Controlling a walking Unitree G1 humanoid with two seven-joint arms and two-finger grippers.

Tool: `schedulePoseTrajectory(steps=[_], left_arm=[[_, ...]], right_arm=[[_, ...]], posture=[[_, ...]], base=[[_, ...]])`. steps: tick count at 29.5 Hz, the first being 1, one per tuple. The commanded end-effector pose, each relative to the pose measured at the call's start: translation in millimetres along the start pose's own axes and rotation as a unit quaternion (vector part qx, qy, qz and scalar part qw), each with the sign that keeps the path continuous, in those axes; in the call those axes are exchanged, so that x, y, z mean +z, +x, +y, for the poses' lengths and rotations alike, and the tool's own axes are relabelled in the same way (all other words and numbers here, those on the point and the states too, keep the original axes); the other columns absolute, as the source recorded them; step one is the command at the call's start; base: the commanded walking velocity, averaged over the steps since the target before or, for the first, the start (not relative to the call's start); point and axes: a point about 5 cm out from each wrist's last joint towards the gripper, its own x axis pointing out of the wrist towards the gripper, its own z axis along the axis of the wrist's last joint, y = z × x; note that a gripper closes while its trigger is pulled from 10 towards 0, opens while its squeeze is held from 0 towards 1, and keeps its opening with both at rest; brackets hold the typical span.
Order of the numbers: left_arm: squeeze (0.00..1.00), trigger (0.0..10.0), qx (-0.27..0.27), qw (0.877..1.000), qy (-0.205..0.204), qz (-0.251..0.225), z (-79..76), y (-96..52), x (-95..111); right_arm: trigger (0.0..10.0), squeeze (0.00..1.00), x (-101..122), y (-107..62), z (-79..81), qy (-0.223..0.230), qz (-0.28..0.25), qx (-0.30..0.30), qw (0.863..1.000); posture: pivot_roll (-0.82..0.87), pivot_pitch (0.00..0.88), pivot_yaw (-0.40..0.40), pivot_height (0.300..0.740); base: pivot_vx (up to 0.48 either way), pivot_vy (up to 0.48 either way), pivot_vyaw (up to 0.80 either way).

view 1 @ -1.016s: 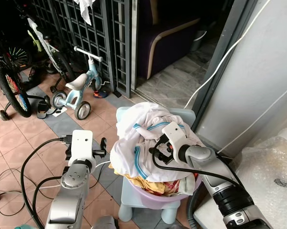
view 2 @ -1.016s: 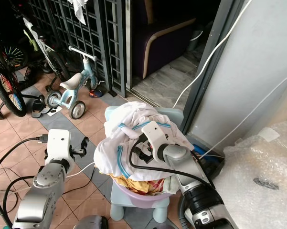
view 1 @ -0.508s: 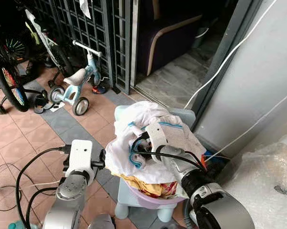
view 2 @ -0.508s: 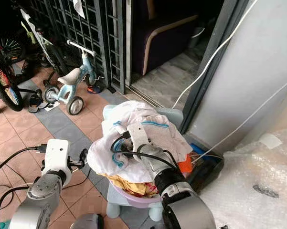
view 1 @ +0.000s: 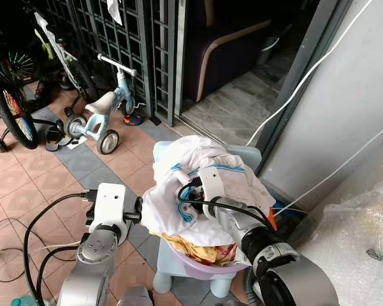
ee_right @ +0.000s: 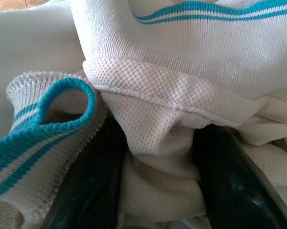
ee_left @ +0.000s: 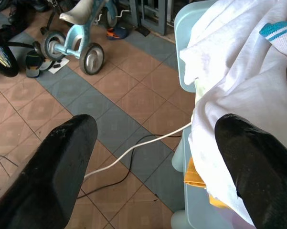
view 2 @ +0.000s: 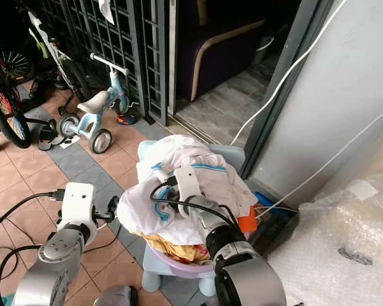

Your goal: Clothes washing

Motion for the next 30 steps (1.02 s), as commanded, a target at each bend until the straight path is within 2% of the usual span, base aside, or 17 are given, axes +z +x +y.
schedulePoseTrajectory(steps=[1, 5, 6, 7, 8, 9, 10, 12, 13, 14, 15, 20, 25, 27, 28, 30], left_arm=[[0.0, 10.0, -0.004, 1.0, 0.007, 0.001, -3.0, 2.2, 0.4], [0.0, 10.0, 0.011, 1.0, -0.003, -0.018, -0.6, 3.5, 5.2], [0.0, 10.0, 0.019, 0.999, -0.01, -0.031, -0.3, 4.6, 9.5], [0.0, 10.0, 0.019, 0.999, -0.01, -0.031, -0.3, 4.6, 9.5], [0.0, 10.0, 0.022, 0.999, -0.014, -0.037, -0.8, 5.5, 11.4], [0.0, 10.0, 0.025, 0.998, -0.023, -0.048, -1.9, 7.0, 14.7], [0.0, 10.0, 0.025, 0.998, -0.023, -0.048, -1.9, 7.0, 14.7], [0.0, 10.0, 0.029, 0.997, -0.034, -0.063, -2.8, 8.2, 19.0], [0.0, 10.0, 0.029, 0.997, -0.034, -0.063, -2.8, 8.2, 19.0], [0.0, 10.0, 0.034, 0.995, -0.041, -0.079, -2.7, 9.6, 22.2], [0.0, 10.0, 0.036, 0.995, -0.044, -0.086, -2.9, 10.6, 23.6], [0.0, 10.0, 0.036, 0.994, -0.042, -0.099, -5.1, 22.0, 25.7], [0.0, 10.0, 0.026, 0.992, -0.037, -0.115, -10.0, 33.5, 32.7], [0.0, 10.0, 0.026, 0.992, -0.034, -0.119, -11.3, 37.6, 34.1], [0.0, 10.0, 0.026, 0.992, -0.031, -0.123, -13.1, 41.0, 36.1], [0.0, 10.0, 0.025, 0.991, -0.03, -0.126, -14.6, 43.3, 36.7]], right_arm=[[0.0, 0.0, 0.1, 0.2, -3.1, 0.005, 0.004, -0.007, 1.0], [0.0, 0.0, 6.6, 0.1, -3.1, 0.008, -0.014, -0.002, 1.0], [0.0, 0.0, 17.0, -1.6, -5.5, 0.006, -0.048, 0.0, 0.999], [0.0, 0.0, 17.0, -1.6, -5.5, 0.006, -0.048, 0.0, 0.999], [0.0, 0.0, 22.9, -3.2, -7.8, 0.007, -0.071, -0.001, 0.997], [0.0, 0.0, 35.1, -8.0, -13.8, 0.019, -0.12, -0.006, 0.993], [0.0, 0.0, 35.1, -8.0, -13.8, 0.019, -0.12, -0.006, 0.993], [0.0, 0.0, 50.2, -16.8, -20.2, 0.026, -0.182, -0.004, 0.983], [0.0, 0.0, 50.2, -16.8, -20.2, 0.026, -0.182, -0.004, 0.983], [0.0, 0.0, 60.7, -26.9, -25.4, 0.028, -0.232, -0.001, 0.972], [0.0, 0.0, 63.4, -32.4, -29.0, 0.023, -0.251, -0.005, 0.968], [0.0, 0.0, 58.3, -47.6, -41.0, 0.007, -0.296, -0.03, 0.955], [0.0, 0.0, 44.9, -57.3, -51.6, 0.035, -0.304, -0.062, 0.95], [0.0, 0.0, 44.7, -63.6, -56.2, 0.037, -0.318, -0.084, 0.944], [0.0, 0.0, 48.5, -73.4, -63.2, 0.033, -0.344, -0.117, 0.931], [0.0, 0.0, 52.3, -80.2, -67.8, 0.02, -0.359, -0.14, 0.923]], posture=[[0.13, 0.006, -0.061, 0.74], [0.12, 0.003, -0.063, 0.74], [0.11, 0.0, -0.067, 0.74], [0.11, 0.0, -0.067, 0.74], [0.1, 0.0, -0.068, 0.74], [0.09, 0.0, -0.067, 0.74], [0.09, 0.0, -0.067, 0.74], [0.08, 0.0, -0.064, 0.74], [0.08, 0.0, -0.064, 0.74], [0.06, 0.0, -0.059, 0.74], [0.05, 0.0, -0.053, 0.74], [0.02, 0.0, -0.029, 0.74], [0.0, 0.0, -0.017, 0.74], [-0.01, 0.0, -0.008, 0.74], [-0.02, 0.0, 0.003, 0.74], [-0.03, 0.0, 0.008, 0.74]], base=[[0.0, 0.0, 0.0], [0.0, 0.0, 0.0], [0.0, 0.0, 0.0], [0.0, 0.0, 0.0], [0.0, 0.0, 0.0], [0.0, 0.0, 0.0], [0.0, 0.0, 0.0], [0.0, 0.0, 0.0], [0.0, 0.0, 0.0], [0.0, 0.0, 0.0], [0.0, 0.0, 0.0], [0.0, 0.0, 0.0], [0.0, 0.0, 0.0], [0.0, 0.0, 0.0], [0.0, 0.0, 0.0], [0.0, 0.0, 0.0]])
